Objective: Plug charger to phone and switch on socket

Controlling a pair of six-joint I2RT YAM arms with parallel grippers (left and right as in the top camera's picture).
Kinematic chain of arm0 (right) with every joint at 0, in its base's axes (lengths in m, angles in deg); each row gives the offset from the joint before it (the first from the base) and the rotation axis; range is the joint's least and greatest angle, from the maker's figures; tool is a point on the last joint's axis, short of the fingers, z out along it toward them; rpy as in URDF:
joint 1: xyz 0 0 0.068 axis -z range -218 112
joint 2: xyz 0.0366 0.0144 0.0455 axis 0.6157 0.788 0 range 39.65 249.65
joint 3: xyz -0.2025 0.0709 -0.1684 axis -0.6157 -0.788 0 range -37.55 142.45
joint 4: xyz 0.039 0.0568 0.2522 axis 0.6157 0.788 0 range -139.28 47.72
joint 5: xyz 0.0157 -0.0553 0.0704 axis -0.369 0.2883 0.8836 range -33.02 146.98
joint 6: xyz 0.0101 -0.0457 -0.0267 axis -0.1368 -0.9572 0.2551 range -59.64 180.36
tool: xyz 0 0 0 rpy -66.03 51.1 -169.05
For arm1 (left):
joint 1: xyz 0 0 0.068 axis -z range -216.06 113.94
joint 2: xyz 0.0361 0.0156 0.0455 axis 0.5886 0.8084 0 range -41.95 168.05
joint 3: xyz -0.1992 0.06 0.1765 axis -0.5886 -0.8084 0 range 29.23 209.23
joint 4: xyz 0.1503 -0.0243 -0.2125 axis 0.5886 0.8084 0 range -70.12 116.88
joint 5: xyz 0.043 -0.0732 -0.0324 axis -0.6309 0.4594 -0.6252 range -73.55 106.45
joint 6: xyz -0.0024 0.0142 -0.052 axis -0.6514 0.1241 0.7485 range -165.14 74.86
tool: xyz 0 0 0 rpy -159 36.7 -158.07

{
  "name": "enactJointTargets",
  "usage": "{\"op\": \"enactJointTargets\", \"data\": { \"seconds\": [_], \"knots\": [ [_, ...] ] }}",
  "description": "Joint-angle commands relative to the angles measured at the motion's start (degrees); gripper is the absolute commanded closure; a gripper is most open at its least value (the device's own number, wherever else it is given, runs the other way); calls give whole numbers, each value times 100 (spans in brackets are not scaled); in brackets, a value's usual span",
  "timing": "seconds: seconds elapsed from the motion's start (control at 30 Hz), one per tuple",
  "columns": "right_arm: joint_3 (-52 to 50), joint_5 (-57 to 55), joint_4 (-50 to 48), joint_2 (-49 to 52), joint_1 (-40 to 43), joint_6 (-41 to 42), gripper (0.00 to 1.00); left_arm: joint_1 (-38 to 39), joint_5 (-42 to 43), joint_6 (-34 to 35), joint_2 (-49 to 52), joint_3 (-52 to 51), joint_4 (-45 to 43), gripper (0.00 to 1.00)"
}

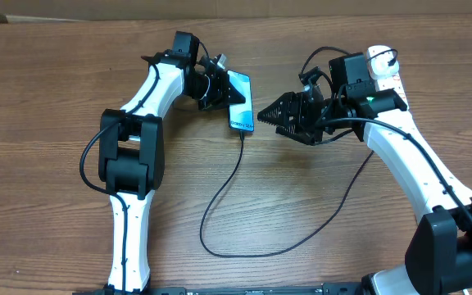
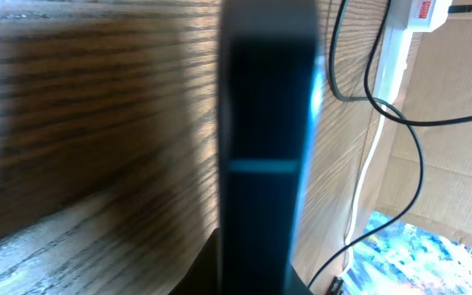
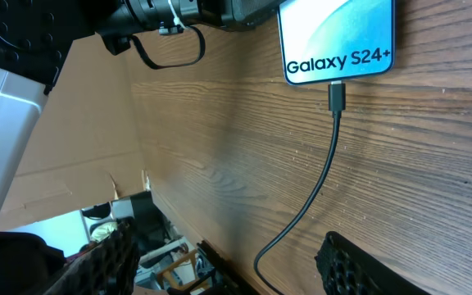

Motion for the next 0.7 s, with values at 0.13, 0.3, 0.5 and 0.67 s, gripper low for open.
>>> {"op": "enactJointTargets", "data": {
  "seconds": [0.13, 0.3, 0.5, 0.67],
  "knots": [
    [31, -57, 22, -149, 26, -142, 31, 52, 26, -129, -22, 94, 0, 92],
    [31, -55, 55, -149, 26, -142, 31, 83, -219, -129, -13, 94, 42, 92],
    [31, -55, 118, -149, 26, -199, 31, 125, -400, -127, 105, 94, 122, 92],
    [31, -57, 157, -149, 26, -201, 31, 122, -398, -127, 170, 94, 157, 90]
  ]
}}
